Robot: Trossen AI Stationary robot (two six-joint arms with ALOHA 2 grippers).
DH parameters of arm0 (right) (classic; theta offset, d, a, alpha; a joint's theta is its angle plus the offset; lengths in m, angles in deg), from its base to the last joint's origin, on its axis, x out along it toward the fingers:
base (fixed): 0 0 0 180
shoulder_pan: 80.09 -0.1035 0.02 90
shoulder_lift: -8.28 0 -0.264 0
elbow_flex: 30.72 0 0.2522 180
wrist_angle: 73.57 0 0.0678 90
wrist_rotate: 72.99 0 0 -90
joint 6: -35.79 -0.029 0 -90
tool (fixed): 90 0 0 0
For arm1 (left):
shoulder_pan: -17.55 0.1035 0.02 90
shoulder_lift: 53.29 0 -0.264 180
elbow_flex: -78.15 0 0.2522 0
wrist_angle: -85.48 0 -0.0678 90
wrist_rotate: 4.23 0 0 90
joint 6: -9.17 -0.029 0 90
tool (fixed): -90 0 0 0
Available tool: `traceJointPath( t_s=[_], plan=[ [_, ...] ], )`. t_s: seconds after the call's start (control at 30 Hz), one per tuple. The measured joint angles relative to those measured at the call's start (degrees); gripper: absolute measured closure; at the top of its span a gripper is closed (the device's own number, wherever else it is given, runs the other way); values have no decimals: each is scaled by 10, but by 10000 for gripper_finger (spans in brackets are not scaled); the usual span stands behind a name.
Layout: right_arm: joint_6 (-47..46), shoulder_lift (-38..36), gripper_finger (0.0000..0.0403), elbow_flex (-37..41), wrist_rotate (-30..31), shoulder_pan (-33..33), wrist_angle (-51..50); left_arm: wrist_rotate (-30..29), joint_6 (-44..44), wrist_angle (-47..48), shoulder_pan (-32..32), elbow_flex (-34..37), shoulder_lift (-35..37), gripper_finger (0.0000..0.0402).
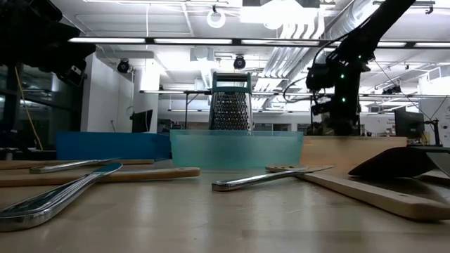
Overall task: Pick & Place Kitchen Items
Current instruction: Put the silver knife into the orange bin
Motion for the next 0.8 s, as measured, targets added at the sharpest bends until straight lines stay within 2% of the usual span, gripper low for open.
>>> traceJointPath(
  t_s=[0.13,0.33,0.63,0.8],
  plan=[
    [-80,-47,247,0,-9,-18,-12,0,0,0,0,0,0,250],
    [-85,-111,247,0,-68,-59,-25,0,0,0,0,0,0,250],
    [-5,-155,248,-1,-161,-151,-26,0,0,0,0,0,0,250],
    [33,-157,250,-1,-171,-197,-28,0,0,0,0,0,0,250]
  ],
)
